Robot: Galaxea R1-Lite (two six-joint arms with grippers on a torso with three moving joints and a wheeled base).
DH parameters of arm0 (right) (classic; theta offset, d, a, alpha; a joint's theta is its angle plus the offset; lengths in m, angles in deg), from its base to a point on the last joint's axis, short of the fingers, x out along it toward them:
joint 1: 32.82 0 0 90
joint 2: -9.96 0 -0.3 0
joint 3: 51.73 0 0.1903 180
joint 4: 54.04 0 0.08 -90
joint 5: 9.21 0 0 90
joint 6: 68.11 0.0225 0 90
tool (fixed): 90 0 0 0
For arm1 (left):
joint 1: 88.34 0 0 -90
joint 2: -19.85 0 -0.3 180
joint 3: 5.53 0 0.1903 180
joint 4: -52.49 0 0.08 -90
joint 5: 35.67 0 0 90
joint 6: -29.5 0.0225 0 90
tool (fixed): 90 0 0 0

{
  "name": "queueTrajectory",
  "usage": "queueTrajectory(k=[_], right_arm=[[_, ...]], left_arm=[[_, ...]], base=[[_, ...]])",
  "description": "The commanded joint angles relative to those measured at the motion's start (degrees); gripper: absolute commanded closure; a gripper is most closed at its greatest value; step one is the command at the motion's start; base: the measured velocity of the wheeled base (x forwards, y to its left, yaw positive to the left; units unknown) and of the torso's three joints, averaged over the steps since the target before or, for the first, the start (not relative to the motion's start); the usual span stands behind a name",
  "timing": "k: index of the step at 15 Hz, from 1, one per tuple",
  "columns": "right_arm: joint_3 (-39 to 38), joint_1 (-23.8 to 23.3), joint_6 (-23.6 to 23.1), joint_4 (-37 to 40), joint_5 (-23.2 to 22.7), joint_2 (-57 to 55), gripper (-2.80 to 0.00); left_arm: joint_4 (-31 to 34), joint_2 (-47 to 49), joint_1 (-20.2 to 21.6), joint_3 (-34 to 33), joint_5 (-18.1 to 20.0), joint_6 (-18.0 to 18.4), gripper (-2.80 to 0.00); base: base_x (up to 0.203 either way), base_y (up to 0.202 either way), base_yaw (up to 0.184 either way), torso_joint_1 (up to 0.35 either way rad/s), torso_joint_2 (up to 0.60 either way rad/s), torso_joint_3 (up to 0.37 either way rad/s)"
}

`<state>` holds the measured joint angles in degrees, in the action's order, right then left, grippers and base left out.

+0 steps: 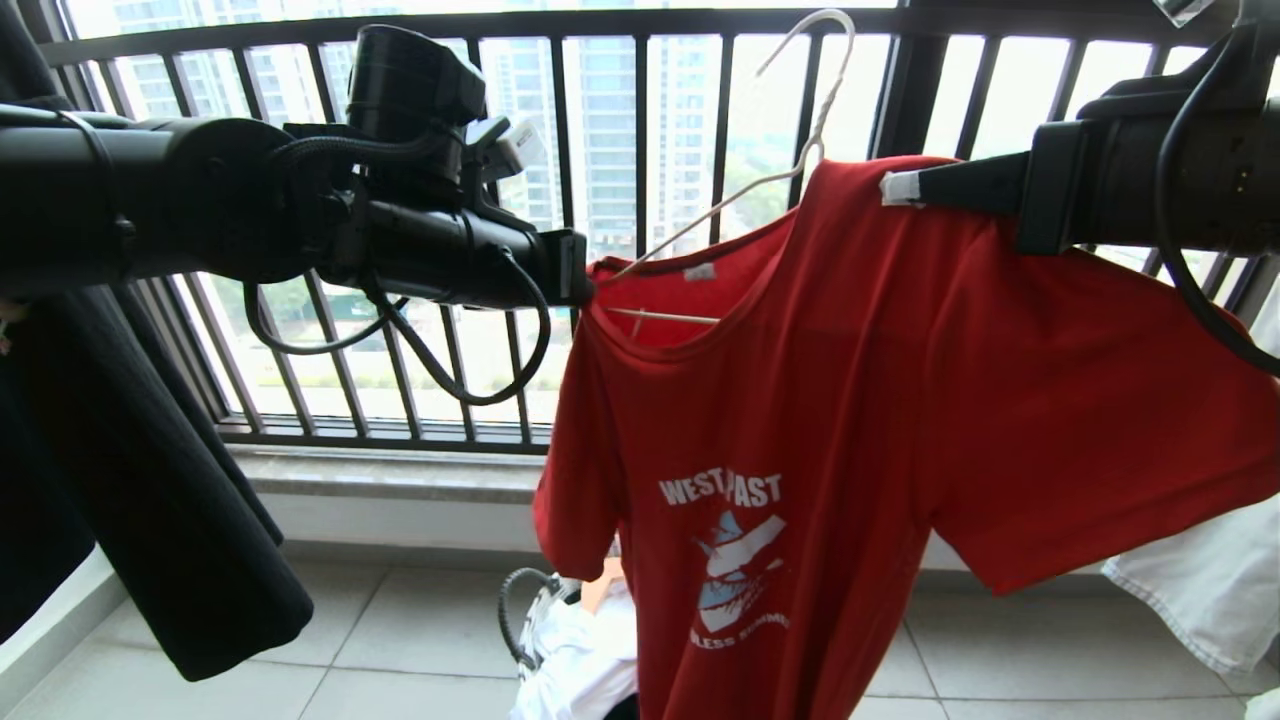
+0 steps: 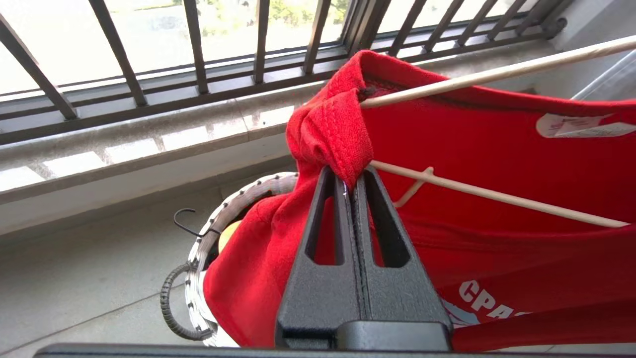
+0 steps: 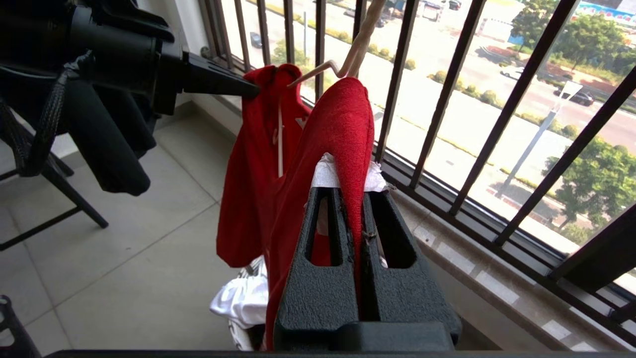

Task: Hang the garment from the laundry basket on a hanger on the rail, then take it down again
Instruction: Hang the clothes on the clothes rack

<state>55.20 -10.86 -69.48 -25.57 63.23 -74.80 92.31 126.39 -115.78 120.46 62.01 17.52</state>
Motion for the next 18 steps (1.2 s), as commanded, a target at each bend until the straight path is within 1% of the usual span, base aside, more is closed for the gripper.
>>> queueTrajectory(k=[1, 5, 6, 8, 10, 12, 15, 16, 18], right_arm=[[-0.4, 0.6, 0.0, 0.5, -0.2, -0.1, 0.00], [-0.7, 2.6, 0.0, 0.2, -0.2, -1.3, 0.00], [-0.9, 3.1, 0.0, 0.2, -0.3, -1.6, 0.00], [-1.7, 4.9, 0.1, 0.0, -0.3, -2.5, 0.00], [-1.7, 6.6, 0.5, -1.0, -0.3, -4.1, 0.00], [-2.9, 8.7, 1.8, -6.4, -0.3, -5.9, 0.00], [-4.5, 11.0, 5.0, -16.2, -0.3, -8.1, 0.00], [-4.7, 11.8, 5.4, -17.8, -0.3, -8.6, 0.00], [-4.8, 12.0, 5.7, -19.7, -0.3, -10.4, 0.00]], left_arm=[[0.0, -0.4, 0.0, 1.4, 0.1, -2.2, 0.00], [0.2, -1.5, 0.0, 1.4, 0.1, -2.6, 0.00], [0.0, -1.5, 0.0, 1.6, 0.1, -3.2, 0.00], [0.0, -1.6, -0.1, 2.4, 0.1, -6.0, 0.00], [0.0, -2.1, -0.8, 2.6, 0.1, -6.5, 0.00], [-0.1, -2.5, -1.1, 2.9, 0.1, -8.2, 0.00], [-0.1, -4.0, -1.8, 2.7, 0.1, -9.0, 0.00], [-0.2, -4.9, -2.2, 2.7, 0.1, -9.3, 0.00], [-0.2, -5.7, -3.8, 2.8, 0.0, -9.4, 0.00]], base=[[0.000, 0.000, 0.000, 0.000, 0.00, 0.000], [0.000, 0.000, 0.000, 0.000, 0.00, 0.000], [0.000, 0.000, 0.000, 0.000, 0.00, 0.000], [0.000, 0.000, 0.000, 0.000, 0.00, 0.000], [0.000, 0.000, 0.000, 0.000, 0.00, 0.000], [0.000, 0.000, 0.000, 0.000, 0.00, 0.000], [0.000, 0.000, 0.000, 0.000, 0.00, 0.000], [0.000, 0.000, 0.000, 0.000, 0.00, 0.000], [0.000, 0.000, 0.000, 0.000, 0.00, 0.000]])
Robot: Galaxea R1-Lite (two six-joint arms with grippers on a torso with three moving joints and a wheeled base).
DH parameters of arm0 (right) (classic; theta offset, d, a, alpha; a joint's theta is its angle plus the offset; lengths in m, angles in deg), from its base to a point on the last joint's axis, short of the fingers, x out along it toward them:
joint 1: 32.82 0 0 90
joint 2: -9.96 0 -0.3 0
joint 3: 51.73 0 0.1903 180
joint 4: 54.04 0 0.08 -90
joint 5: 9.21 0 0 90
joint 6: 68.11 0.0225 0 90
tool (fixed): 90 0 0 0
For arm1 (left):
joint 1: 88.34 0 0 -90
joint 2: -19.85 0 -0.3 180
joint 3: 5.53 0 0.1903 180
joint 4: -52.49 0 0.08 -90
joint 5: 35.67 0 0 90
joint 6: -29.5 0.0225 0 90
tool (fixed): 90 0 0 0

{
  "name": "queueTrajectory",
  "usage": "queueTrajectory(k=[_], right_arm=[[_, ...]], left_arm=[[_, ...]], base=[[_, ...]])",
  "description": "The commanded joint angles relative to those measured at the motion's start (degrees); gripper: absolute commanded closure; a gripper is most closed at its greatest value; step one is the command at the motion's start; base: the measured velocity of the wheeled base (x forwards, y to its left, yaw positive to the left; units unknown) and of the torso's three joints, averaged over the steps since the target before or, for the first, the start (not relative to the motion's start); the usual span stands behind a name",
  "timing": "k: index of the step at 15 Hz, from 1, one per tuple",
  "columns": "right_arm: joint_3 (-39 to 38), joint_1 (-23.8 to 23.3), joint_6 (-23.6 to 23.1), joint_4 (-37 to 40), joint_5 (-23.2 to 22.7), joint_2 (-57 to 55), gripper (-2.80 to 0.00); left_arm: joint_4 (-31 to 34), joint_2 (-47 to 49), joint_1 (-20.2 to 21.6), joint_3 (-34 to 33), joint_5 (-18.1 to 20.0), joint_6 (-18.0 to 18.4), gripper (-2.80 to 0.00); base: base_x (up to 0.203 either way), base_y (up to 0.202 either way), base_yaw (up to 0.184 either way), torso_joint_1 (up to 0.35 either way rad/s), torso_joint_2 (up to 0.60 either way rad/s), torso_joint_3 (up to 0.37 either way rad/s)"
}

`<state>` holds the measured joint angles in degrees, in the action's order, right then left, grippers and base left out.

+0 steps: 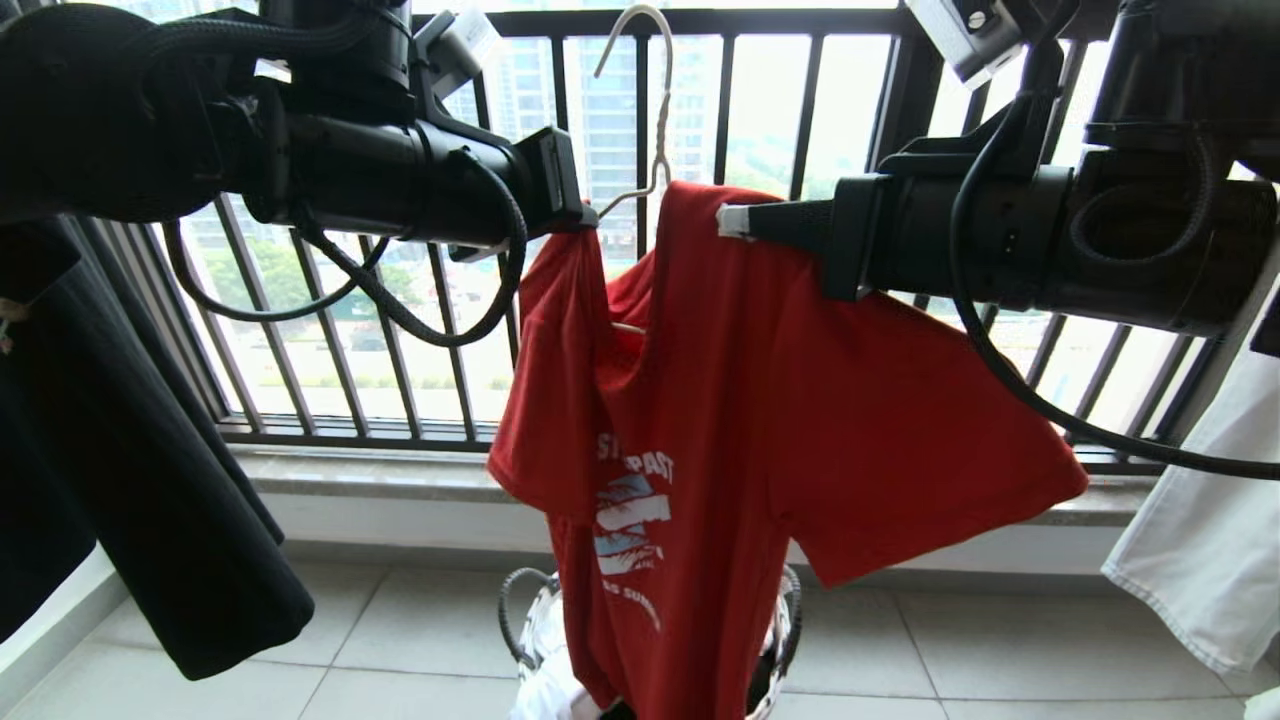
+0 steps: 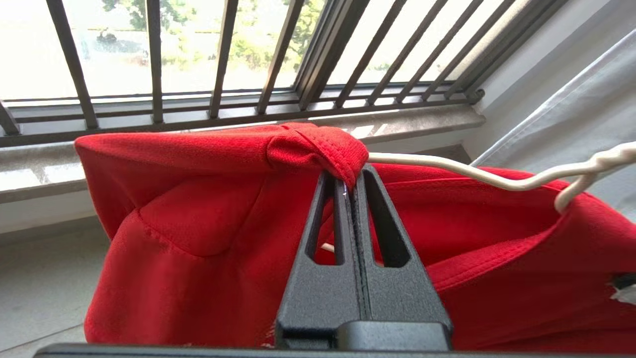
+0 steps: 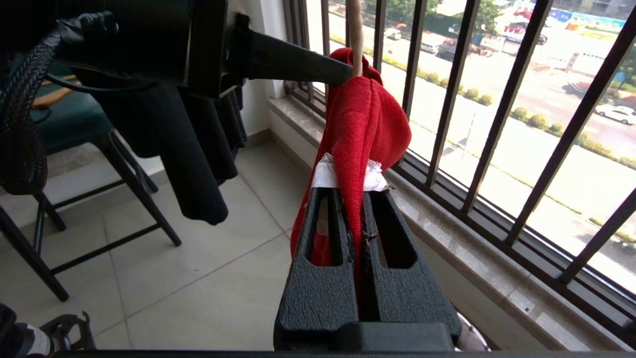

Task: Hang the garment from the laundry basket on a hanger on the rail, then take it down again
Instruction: Hang the clothes on the clothes rack

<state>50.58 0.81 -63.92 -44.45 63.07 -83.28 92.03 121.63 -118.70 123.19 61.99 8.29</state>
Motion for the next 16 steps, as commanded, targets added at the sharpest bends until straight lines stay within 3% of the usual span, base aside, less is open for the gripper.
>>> queueTrajectory(k=[1, 4, 7, 10, 16], right_arm=[[-0.5, 0.3, 0.5, -1.9, -0.1, -2.6, 0.00], [-0.9, -0.4, 3.3, -6.1, 0.0, -3.5, 0.00], [-0.9, -1.4, 6.3, -8.8, 0.0, -3.4, 0.00], [-1.1, -1.6, 7.4, -8.9, -0.1, -3.1, 0.00], [-1.3, -1.6, 8.5, -8.9, -0.3, -2.6, 0.00]], left_arm=[[0.0, -0.8, -1.5, 0.8, 0.0, 0.0, 0.00], [-0.8, -1.0, -3.5, 4.3, -0.1, 0.6, 0.00], [-0.2, -3.1, -5.1, 2.8, -0.3, 1.6, 0.00], [-0.1, -5.3, -7.5, 0.7, -0.6, 3.1, 0.00], [0.4, -5.6, -8.5, 0.3, -0.6, 6.4, 0.00]], base=[[0.000, 0.000, 0.000, 0.000, 0.00, 0.000], [0.000, 0.000, 0.000, 0.000, 0.00, 0.000], [0.000, 0.000, 0.000, 0.000, 0.00, 0.000], [0.000, 0.000, 0.000, 0.000, 0.00, 0.000], [0.000, 0.000, 0.000, 0.000, 0.00, 0.000]])
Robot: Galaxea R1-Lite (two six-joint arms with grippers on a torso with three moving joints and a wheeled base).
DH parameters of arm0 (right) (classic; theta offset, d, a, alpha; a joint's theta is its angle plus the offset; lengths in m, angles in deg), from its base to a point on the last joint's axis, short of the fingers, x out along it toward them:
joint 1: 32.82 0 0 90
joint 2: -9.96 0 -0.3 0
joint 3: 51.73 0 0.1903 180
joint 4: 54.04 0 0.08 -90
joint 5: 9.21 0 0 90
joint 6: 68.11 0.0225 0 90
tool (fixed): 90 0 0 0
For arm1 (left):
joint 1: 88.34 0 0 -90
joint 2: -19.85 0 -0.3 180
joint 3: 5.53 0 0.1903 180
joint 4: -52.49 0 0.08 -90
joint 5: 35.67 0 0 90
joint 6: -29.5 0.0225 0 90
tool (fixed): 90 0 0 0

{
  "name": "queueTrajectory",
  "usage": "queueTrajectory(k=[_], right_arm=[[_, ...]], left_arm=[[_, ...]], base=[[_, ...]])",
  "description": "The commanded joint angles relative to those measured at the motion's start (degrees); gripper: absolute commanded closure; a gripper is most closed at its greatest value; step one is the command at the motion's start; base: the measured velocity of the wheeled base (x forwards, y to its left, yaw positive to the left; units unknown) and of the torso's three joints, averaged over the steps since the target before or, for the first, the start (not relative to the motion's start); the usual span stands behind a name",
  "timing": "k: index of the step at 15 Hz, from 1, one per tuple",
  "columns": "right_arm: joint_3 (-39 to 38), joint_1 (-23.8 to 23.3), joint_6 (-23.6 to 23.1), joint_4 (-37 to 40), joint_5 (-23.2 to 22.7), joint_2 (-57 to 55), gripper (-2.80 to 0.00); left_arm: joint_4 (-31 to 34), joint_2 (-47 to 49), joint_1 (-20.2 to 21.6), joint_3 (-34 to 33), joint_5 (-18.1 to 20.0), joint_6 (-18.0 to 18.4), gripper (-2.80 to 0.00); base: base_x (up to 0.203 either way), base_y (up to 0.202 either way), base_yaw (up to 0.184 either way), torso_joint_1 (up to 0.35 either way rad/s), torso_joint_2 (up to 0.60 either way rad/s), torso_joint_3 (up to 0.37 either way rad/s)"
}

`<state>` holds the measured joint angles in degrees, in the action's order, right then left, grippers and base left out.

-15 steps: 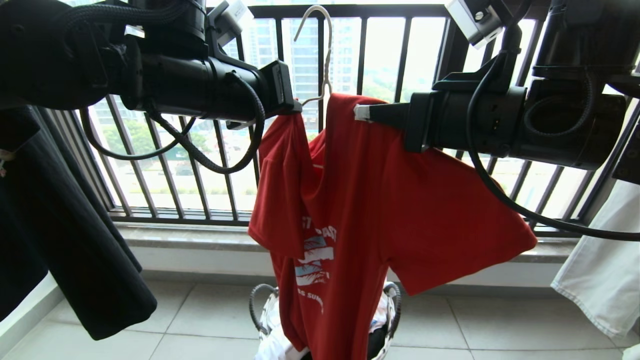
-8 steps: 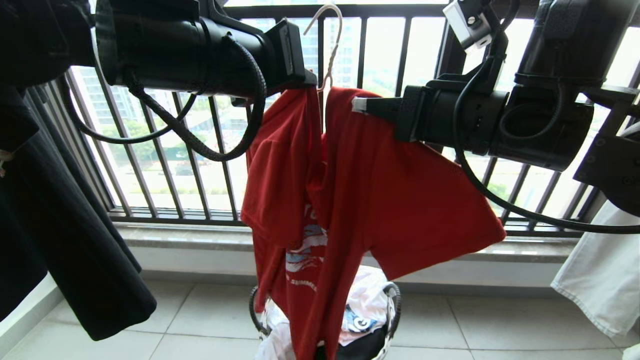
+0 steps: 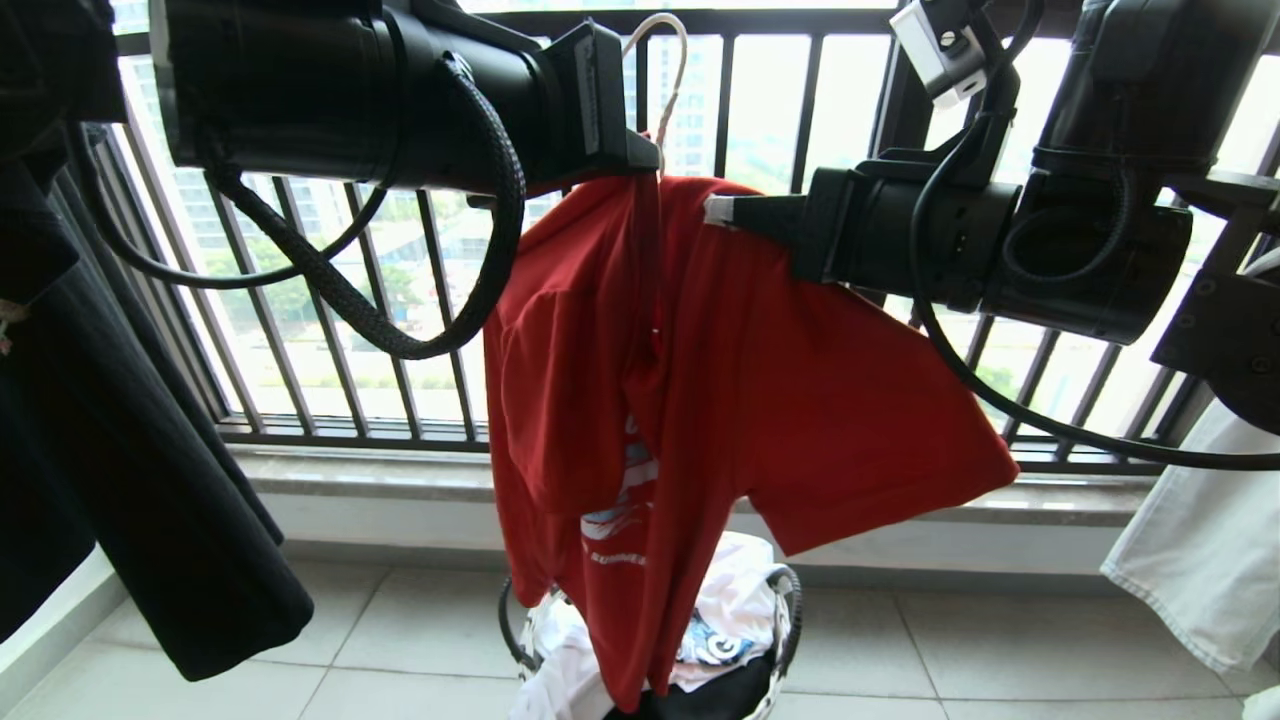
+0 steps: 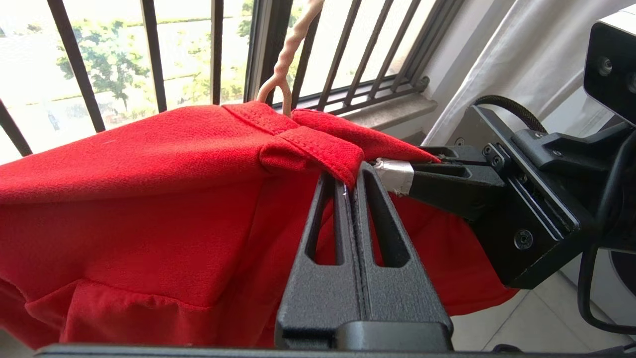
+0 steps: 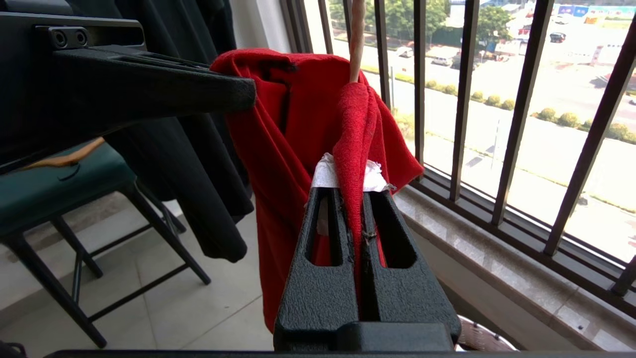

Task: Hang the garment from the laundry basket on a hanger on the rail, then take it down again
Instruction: Hang the clothes on the clothes rack

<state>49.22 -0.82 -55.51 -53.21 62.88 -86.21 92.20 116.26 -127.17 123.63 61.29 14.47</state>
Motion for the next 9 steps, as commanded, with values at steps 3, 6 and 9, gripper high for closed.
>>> queueTrajectory(k=[3, 6, 9], right_arm=[[0.6, -0.6, 0.0, -0.1, 0.0, 0.5, 0.00], [0.6, -0.9, 0.0, -0.1, 0.0, 0.7, 0.00], [0.6, -1.2, -0.2, -0.1, 0.2, 0.7, 0.00]], left_arm=[[5.7, -1.6, -0.5, -0.9, 0.1, 1.8, 0.00], [6.0, -1.9, -0.9, -1.3, -0.2, 1.9, 0.00], [6.3, -2.2, 0.6, 0.3, -2.4, 3.9, 0.00]], base=[[0.000, 0.000, 0.000, 0.000, 0.00, 0.000], [0.000, 0.000, 0.000, 0.000, 0.00, 0.000], [0.000, 0.000, 0.000, 0.000, 0.00, 0.000]])
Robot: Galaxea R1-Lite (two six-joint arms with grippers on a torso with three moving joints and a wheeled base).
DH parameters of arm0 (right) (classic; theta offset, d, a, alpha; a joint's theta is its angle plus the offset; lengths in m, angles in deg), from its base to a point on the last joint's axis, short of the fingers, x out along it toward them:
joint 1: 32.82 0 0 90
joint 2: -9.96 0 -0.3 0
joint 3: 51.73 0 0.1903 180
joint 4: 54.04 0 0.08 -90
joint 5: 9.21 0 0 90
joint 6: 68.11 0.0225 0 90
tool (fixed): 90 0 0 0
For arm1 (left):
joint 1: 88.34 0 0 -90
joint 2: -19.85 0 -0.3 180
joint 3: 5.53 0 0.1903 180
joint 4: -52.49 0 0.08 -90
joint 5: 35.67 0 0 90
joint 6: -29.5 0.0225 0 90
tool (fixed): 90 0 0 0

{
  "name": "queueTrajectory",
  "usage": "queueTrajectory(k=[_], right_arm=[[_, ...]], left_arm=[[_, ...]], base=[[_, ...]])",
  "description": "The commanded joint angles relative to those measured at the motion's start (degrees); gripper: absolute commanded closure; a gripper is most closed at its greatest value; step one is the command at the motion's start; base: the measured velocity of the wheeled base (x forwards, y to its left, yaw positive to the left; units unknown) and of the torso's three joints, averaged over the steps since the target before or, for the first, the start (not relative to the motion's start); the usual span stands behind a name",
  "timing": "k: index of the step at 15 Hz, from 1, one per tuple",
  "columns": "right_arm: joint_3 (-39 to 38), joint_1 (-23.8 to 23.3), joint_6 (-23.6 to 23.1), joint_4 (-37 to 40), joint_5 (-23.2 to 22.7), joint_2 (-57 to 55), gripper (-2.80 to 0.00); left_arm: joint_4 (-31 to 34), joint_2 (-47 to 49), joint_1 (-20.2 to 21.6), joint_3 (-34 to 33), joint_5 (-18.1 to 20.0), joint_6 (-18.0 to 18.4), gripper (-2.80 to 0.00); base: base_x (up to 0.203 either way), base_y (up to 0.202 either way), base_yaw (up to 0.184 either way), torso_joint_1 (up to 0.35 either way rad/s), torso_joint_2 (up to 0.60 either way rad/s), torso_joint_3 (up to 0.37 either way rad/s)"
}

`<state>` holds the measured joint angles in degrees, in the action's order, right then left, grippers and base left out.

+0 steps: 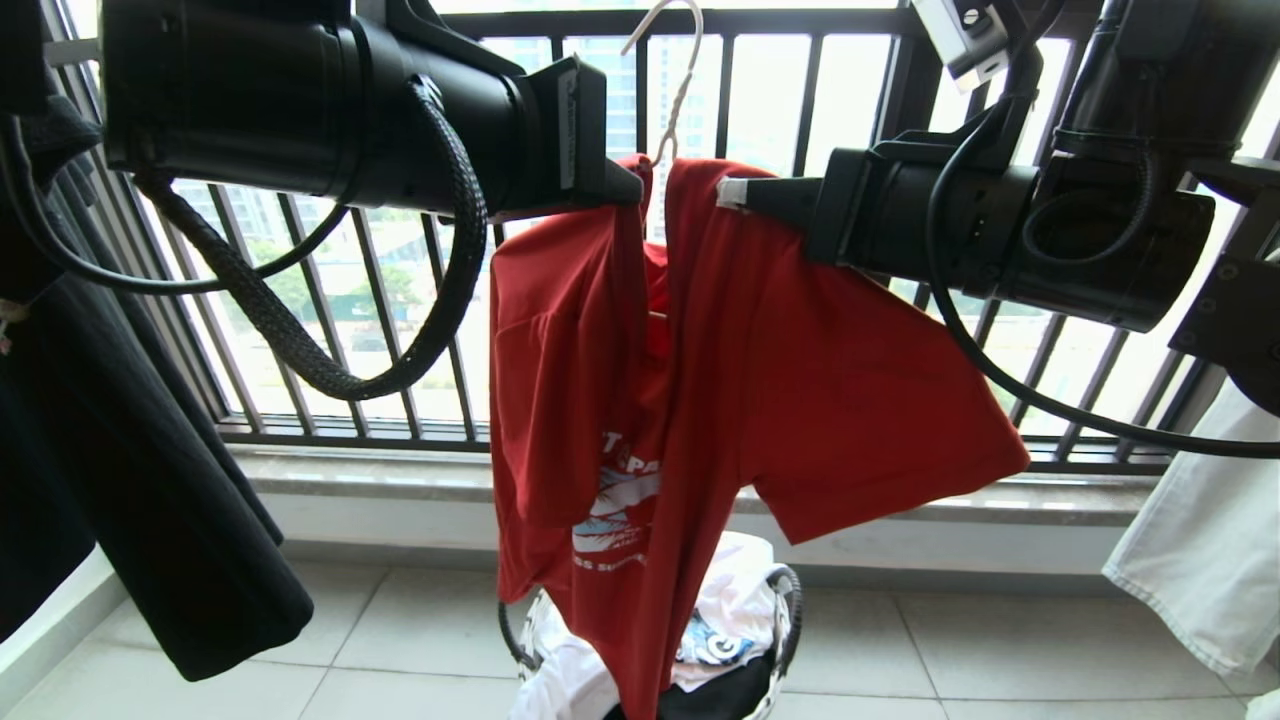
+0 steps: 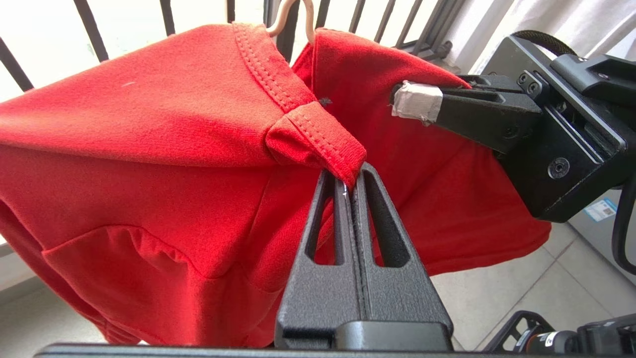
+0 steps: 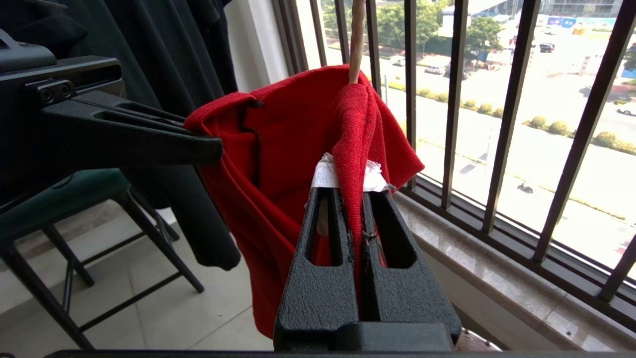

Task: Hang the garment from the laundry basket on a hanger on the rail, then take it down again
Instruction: Hang the clothes on the clothes rack

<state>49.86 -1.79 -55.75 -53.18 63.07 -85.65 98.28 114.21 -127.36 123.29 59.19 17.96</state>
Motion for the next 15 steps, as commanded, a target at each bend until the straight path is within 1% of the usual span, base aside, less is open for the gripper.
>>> queueTrajectory(k=[1, 4, 5, 6, 7, 8, 9, 11, 12, 13, 15], right_arm=[[-0.3, -0.9, 0.0, 0.0, -0.2, 0.7, 0.00], [-1.6, -1.2, -0.1, 0.5, -0.4, 2.1, 0.00], [-2.3, -1.2, -0.3, 0.9, -0.4, 2.2, 0.00], [-2.7, -2.1, -0.4, 1.7, -0.4, 2.7, 0.00], [-3.4, -3.0, -0.3, 2.2, -0.7, 3.3, 0.00], [-4.5, -3.3, -0.3, 2.5, -1.9, 4.0, 0.00], [-5.8, -3.6, -0.3, 2.8, -3.6, 4.6, 0.00], [-7.1, -3.8, -0.3, 3.1, -4.4, 5.3, 0.00], [-7.2, -3.8, -0.3, 3.1, -4.9, 5.4, 0.00], [-6.9, -3.8, -0.3, 3.3, -5.5, 5.7, 0.00], [-7.3, -3.9, -0.3, 5.1, -6.1, 8.0, 0.00]], left_arm=[[0.8, -0.6, 2.3, 1.1, -0.9, 2.2, 0.00], [7.1, -0.6, 6.3, 6.0, -1.4, 6.8, 0.00], [7.7, -0.7, 7.1, 6.1, -2.0, 9.8, 0.00], [7.9, -0.6, 8.0, 6.1, -4.5, 12.0, 0.00], [7.8, -0.4, 9.1, 6.1, -6.3, 14.0, 0.00], [7.8, -0.2, 10.1, 6.1, -6.9, 15.9, 0.00], [7.7, 0.3, 10.9, 6.1, -8.3, 18.3, 0.00], [7.4, 0.8, 11.9, 6.1, -13.0, 23.6, 0.00], [7.4, 1.1, 12.6, 6.1, -14.0, 25.9, 0.00], [7.5, 1.3, 13.1, 6.1, -14.4, 27.2, 0.00], [7.1, 2.3, 13.7, 6.1, -14.6, 27.8, 0.00]], base=[[0.000, 0.000, 0.000, 0.000, 0.00, 0.000], [0.000, 0.000, 0.000, 0.000, 0.00, 0.000], [0.000, 0.000, 0.000, 0.000, 0.00, 0.000], [0.000, 0.000, 0.000, 0.000, 0.00, 0.000], [0.000, 0.000, 0.000, 0.000, 0.00, 0.000], [0.000, 0.000, 0.000, 0.000, 0.00, 0.000], [0.000, 0.000, 0.000, 0.000, 0.00, 0.000], [0.000, 0.000, 0.000, 0.000, 0.00, 0.000], [0.000, 0.000, 0.000, 0.000, 0.00, 0.000], [0.000, 0.000, 0.000, 0.000, 0.00, 0.000], [0.000, 0.000, 0.000, 0.000, 0.00, 0.000]])
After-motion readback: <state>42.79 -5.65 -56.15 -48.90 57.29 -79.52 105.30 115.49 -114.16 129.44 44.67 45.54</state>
